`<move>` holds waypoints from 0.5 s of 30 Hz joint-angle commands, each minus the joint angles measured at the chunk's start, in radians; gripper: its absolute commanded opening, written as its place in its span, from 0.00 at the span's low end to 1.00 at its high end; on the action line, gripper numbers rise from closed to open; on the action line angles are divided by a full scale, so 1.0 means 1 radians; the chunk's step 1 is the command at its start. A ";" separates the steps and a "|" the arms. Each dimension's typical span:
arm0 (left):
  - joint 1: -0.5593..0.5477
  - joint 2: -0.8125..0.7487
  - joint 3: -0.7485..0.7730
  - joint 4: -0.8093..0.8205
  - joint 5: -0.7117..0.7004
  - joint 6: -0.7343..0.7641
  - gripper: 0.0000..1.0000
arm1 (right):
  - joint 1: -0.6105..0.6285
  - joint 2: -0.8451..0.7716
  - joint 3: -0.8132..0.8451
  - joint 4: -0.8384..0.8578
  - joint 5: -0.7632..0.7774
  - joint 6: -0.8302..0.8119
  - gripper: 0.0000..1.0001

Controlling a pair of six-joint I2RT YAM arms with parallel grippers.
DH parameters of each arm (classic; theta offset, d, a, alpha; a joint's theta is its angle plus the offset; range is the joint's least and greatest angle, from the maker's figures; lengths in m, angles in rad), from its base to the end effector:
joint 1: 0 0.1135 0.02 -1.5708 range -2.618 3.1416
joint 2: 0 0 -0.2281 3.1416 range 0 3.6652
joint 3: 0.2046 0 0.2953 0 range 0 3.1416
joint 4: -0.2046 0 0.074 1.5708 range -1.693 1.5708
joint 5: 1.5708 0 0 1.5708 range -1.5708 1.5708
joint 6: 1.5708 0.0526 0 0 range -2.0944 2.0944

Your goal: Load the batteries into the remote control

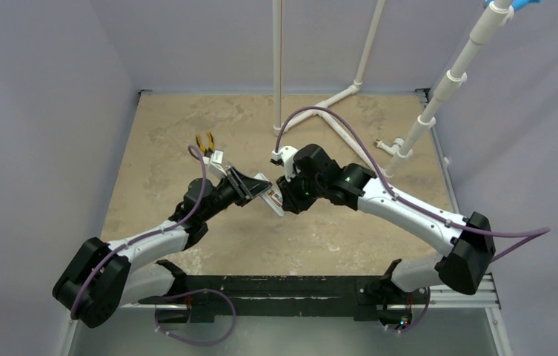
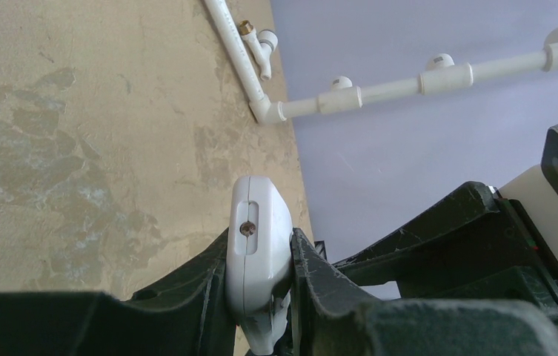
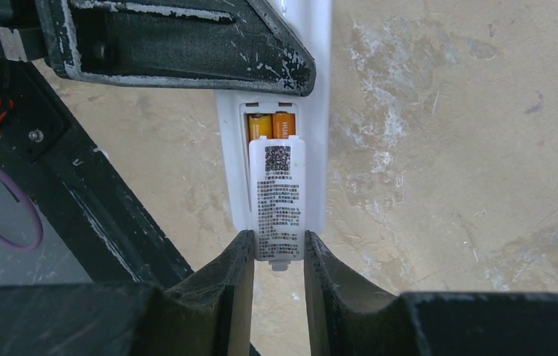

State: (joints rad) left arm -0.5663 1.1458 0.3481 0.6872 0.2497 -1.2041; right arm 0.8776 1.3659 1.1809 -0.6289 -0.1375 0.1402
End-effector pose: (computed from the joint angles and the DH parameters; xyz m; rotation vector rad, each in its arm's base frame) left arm 0.2420 -0.1693 0.1425 -0.3966 1.8884 -1.4811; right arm 0.2216 0.2780 0.2509 -0.9541 2.2816 0.6276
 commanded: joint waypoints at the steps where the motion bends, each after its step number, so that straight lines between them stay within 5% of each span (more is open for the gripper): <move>1: -0.010 0.001 0.034 0.080 -0.006 -0.009 0.00 | 0.018 0.016 0.055 0.037 0.042 0.020 0.00; 15: -0.012 0.014 0.025 0.104 -0.006 -0.016 0.00 | 0.027 0.033 0.073 0.054 0.060 0.036 0.00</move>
State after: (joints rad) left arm -0.5720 1.1561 0.3481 0.6949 0.2462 -1.2118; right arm 0.8978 1.4017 1.2114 -0.6056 -0.0944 0.1596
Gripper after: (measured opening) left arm 0.255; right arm 0.248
